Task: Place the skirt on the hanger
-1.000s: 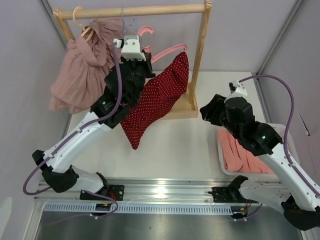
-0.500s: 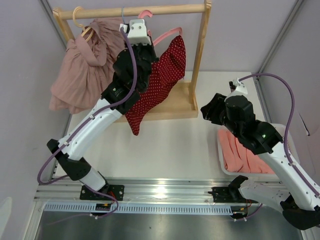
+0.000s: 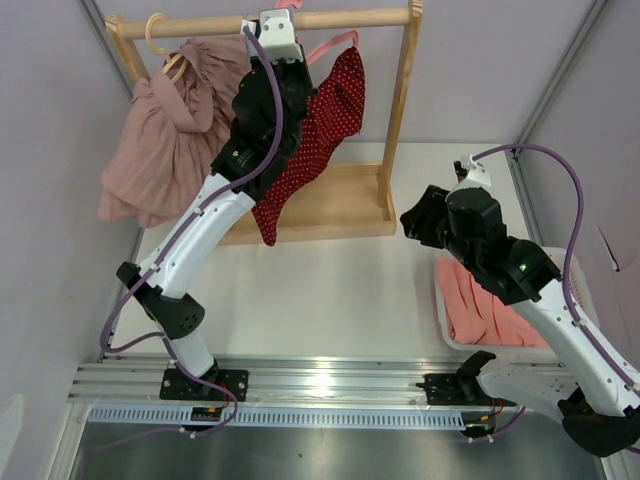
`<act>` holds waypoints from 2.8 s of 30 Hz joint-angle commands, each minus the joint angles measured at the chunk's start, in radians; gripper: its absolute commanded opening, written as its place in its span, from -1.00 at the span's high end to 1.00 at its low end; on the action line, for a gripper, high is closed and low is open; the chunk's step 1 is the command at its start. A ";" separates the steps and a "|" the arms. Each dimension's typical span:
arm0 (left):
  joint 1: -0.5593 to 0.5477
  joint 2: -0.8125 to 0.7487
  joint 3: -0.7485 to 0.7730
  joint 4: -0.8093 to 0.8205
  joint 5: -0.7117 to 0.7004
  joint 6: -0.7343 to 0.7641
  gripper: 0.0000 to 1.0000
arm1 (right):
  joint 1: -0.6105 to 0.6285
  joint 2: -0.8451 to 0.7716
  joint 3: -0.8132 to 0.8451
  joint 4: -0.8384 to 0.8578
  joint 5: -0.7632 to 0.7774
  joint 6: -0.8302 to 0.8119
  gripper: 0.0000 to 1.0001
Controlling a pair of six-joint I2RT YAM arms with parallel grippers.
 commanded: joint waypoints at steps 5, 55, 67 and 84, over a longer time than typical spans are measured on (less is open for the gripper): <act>0.054 0.050 0.110 0.020 0.059 -0.034 1.00 | -0.016 -0.004 0.026 0.028 -0.015 -0.024 0.03; 0.126 -0.109 -0.109 -0.002 0.246 -0.131 -0.04 | -0.034 -0.032 -0.072 0.076 -0.054 0.001 -0.01; 0.128 -0.440 -0.325 -0.179 0.401 -0.212 -0.11 | -0.054 -0.052 -0.094 0.081 -0.088 -0.024 -0.32; 0.126 -1.068 -1.010 -0.404 0.568 -0.237 -0.11 | -0.070 -0.099 -0.117 0.028 -0.033 -0.091 -0.75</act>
